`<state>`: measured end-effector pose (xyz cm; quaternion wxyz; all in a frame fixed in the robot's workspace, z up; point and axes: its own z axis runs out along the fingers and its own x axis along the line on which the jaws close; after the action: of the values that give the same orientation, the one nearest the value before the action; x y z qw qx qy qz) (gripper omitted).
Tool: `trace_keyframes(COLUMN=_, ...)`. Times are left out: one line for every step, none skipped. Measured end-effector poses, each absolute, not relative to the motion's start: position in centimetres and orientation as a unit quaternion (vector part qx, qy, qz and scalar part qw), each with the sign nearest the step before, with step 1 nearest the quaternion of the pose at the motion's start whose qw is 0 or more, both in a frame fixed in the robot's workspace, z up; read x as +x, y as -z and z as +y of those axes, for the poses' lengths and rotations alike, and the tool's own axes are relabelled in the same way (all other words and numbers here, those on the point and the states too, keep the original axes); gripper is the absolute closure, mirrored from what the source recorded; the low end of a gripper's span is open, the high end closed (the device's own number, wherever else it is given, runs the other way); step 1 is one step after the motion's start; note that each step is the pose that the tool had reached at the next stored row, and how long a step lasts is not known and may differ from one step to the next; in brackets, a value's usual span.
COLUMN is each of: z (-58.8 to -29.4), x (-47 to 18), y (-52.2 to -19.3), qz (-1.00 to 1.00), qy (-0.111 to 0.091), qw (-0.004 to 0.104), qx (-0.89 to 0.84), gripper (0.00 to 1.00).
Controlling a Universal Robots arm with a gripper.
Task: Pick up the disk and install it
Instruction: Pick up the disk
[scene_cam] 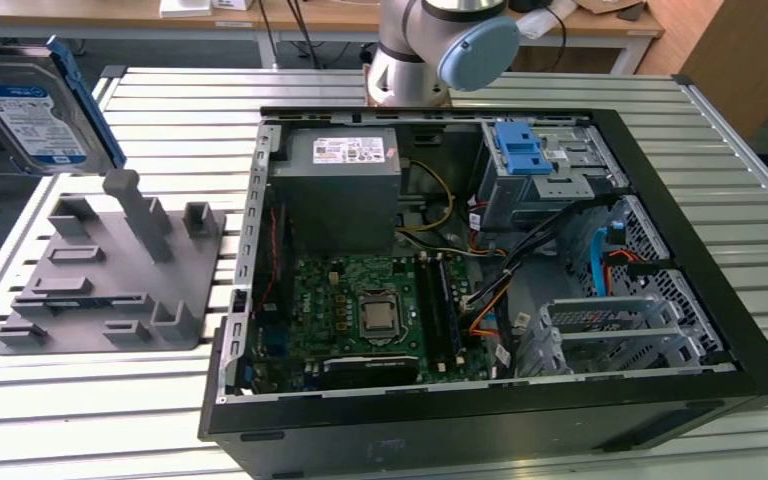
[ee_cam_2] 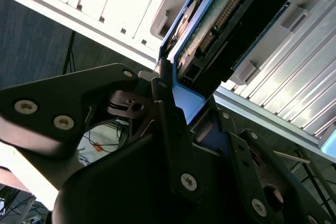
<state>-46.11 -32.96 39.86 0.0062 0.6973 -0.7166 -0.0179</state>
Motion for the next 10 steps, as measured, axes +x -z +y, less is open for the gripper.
trace_keyframes(z=-32.96, x=-46.11, y=-39.87, qz=-0.717, qy=0.018, qw=0.006, qx=0.697, gripper=0.64)
trace_keyframes(z=-32.96, x=-46.1, y=-39.9, qz=-0.717, qy=0.018, qw=0.006, qx=0.697, gripper=0.64)
trace_keyframes(z=-32.96, x=-46.11, y=-39.92, qz=-0.717, qy=0.018, qw=0.006, qx=0.697, gripper=0.64)
trace_keyframes(z=-32.96, x=-46.1, y=-39.93, qz=-0.717, qy=0.018, qw=0.006, qx=0.697, gripper=0.64)
trace_keyframes(z=-32.96, x=-46.1, y=-39.94, qz=-0.717, qy=0.018, qw=0.006, qx=0.697, gripper=0.64)
trace_keyframes(z=-32.96, x=-46.1, y=-39.96, qz=-0.717, qy=0.018, qw=0.006, qx=0.697, gripper=0.64)
trace_keyframes(z=-32.96, x=-46.11, y=-39.98, qz=-0.717, qy=0.018, qw=0.006, qx=0.697, gripper=0.64)
trace_keyframes(z=-32.96, x=-46.11, y=-40.0, qz=-0.717, qy=0.018, qw=0.006, qx=0.697, gripper=0.64)
trace_keyframes(z=-32.96, x=-46.11, y=-40.02, qz=-0.717, qy=0.018, qw=0.006, qx=0.697, gripper=0.64)
trace_keyframes(z=-32.96, x=-46.11, y=-40.04, qz=-0.717, qy=0.018, qw=0.006, qx=0.697, gripper=0.64)
